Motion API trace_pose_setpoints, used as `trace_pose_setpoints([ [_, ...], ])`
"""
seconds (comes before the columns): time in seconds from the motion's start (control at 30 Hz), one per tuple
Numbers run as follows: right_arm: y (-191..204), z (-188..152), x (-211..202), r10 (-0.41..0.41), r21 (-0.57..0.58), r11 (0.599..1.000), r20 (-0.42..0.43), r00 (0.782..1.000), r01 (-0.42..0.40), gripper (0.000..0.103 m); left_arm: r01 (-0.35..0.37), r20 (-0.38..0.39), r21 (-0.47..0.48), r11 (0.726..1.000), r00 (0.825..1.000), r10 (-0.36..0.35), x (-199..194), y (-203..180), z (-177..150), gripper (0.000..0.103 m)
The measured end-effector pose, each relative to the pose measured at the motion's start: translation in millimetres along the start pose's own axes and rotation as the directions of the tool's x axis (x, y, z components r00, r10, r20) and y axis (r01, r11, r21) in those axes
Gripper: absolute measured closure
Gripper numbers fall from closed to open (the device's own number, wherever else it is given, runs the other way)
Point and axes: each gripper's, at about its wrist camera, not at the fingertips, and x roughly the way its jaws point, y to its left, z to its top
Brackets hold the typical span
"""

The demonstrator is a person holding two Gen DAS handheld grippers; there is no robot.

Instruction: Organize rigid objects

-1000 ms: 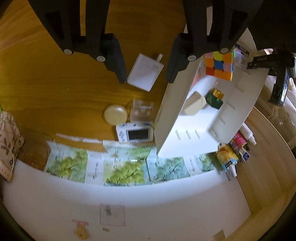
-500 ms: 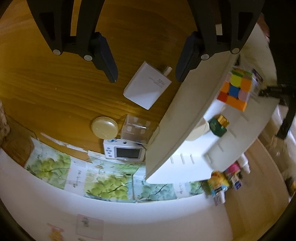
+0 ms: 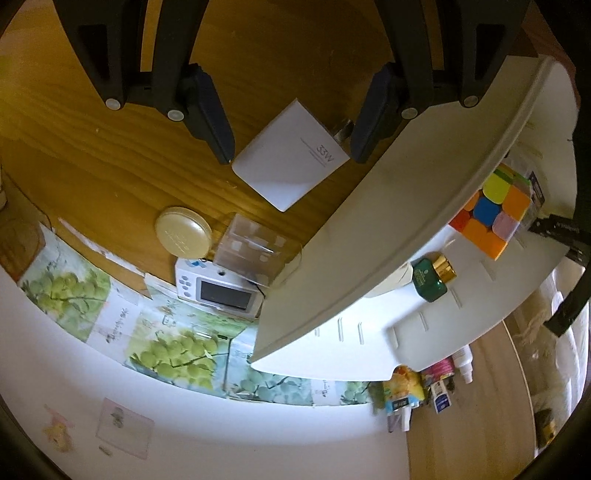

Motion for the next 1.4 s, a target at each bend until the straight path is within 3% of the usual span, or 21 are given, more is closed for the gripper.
trace_pose_setpoints([
  [0.73, -1, 2, 13, 0.000, 0.005, 1.000, 0.003, 1.000, 0.000, 0.034, -0.006, -0.004, -0.008, 1.000, 1.000, 0.006, 4, 0, 3, 0.082],
  [1.4, -1, -3, -2, -0.029, 0.026, 0.999, 0.015, 0.999, 0.028, 0.051, 0.012, 0.012, 0.032, 0.999, 1.000, -0.012, 2, -5, 11, 0.082],
])
